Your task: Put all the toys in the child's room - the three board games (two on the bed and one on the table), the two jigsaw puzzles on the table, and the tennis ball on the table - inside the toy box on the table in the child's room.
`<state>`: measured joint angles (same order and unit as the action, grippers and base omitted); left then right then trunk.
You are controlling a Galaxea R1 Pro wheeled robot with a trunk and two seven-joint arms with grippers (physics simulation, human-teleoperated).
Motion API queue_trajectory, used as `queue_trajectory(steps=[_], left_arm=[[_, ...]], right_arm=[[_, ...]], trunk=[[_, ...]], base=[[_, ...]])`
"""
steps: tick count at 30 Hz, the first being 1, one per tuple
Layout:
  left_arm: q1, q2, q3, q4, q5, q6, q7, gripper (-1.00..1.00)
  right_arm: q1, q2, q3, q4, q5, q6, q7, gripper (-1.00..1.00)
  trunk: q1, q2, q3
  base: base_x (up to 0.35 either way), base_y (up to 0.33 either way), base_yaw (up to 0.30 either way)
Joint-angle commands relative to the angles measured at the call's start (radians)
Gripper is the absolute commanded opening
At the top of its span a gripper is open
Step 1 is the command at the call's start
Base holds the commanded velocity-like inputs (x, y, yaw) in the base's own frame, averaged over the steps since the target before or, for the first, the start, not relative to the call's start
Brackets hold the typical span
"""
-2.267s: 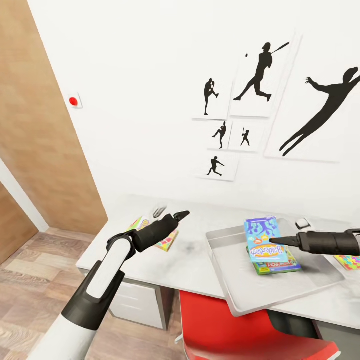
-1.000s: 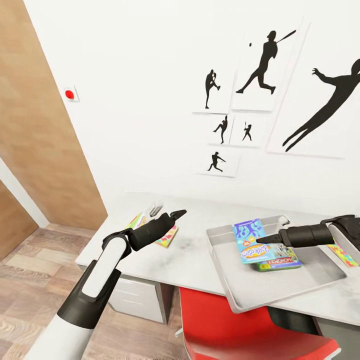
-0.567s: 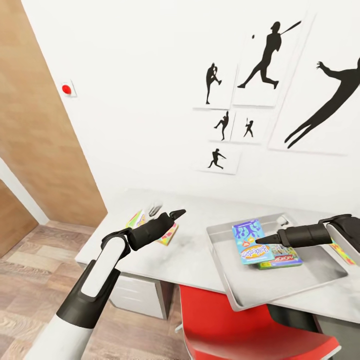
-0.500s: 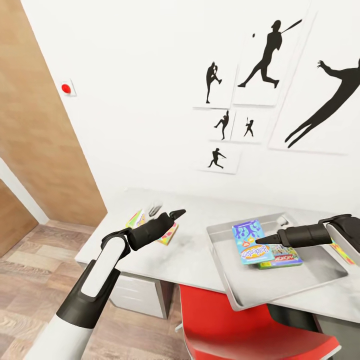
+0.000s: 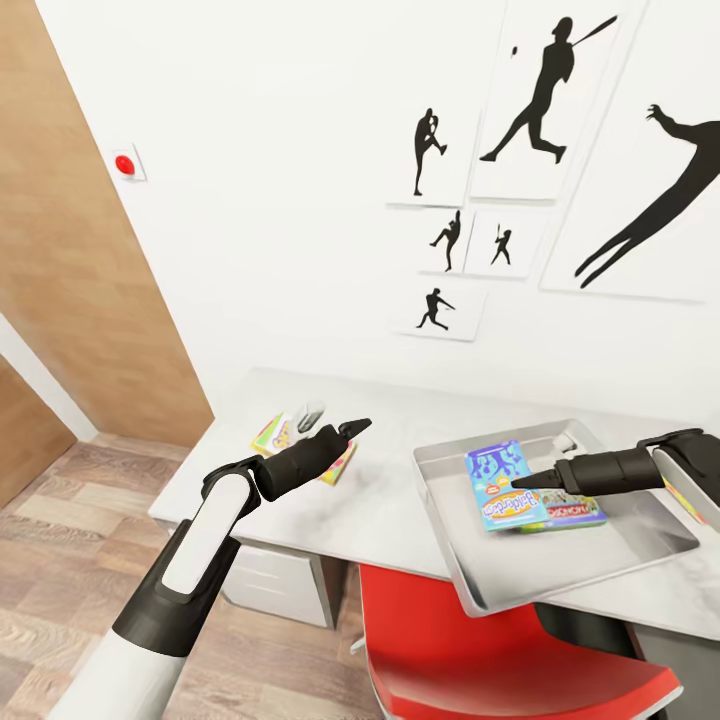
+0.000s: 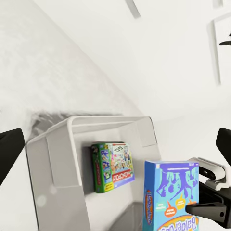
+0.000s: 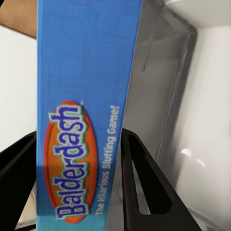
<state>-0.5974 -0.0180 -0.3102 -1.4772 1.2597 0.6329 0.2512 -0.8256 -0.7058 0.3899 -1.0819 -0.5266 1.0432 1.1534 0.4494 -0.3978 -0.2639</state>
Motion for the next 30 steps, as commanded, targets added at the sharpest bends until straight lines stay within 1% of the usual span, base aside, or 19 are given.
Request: queue_trajectory(steps=[1,14,17,18,20,21,30], left_arm=[[-0.001,0.000,0.000,-0.001,0.011,0.002,0.010,1.00],[-0.001,0.000,0.000,-0.001,0.010,0.002,0.011,1.00],[-0.001,0.000,0.000,-0.001,0.010,0.002,0.011,1.00],[-0.001,0.000,0.000,-0.001,0.010,0.002,0.011,1.00],[-0.001,0.000,0.000,-0.001,0.010,0.002,0.011,1.00],[-0.001,0.000,0.000,-0.001,0.010,0.002,0.011,1.00],[-0.001,0.000,0.000,-0.001,0.010,0.002,0.010,1.00]], right_arm=[[-0.002,-0.001,0.003,0.000,-0.002,0.004,0.003,-1.00],[0.000,0.004,0.009,0.000,-0.002,0.004,0.003,-1.00],[0.000,0.004,0.026,0.002,-0.002,0.004,0.003,-1.00],[0.000,0.004,0.026,0.002,-0.002,0.004,0.003,-1.00],[-0.001,0.005,0.040,0.003,-0.002,0.004,0.003,-1.00],[-0.002,0.006,0.060,0.006,-0.002,0.004,0.003,-1.00],[-0.003,0.010,0.071,0.010,-0.002,0.004,0.003,-1.00]], trunk=[[0.001,-0.002,-0.004],[0.001,-0.002,-0.025],[0.001,-0.002,-0.030],[0.001,-0.002,-0.031],[0.001,-0.002,-0.035],[0.001,-0.002,-0.036],[0.001,-0.002,-0.051]], base=[[0.000,0.000,0.000],[0.000,0.000,0.000],[0.000,0.000,0.000],[0.000,0.000,0.000],[0.000,0.000,0.000],[0.000,0.000,0.000],[0.000,0.000,0.000]])
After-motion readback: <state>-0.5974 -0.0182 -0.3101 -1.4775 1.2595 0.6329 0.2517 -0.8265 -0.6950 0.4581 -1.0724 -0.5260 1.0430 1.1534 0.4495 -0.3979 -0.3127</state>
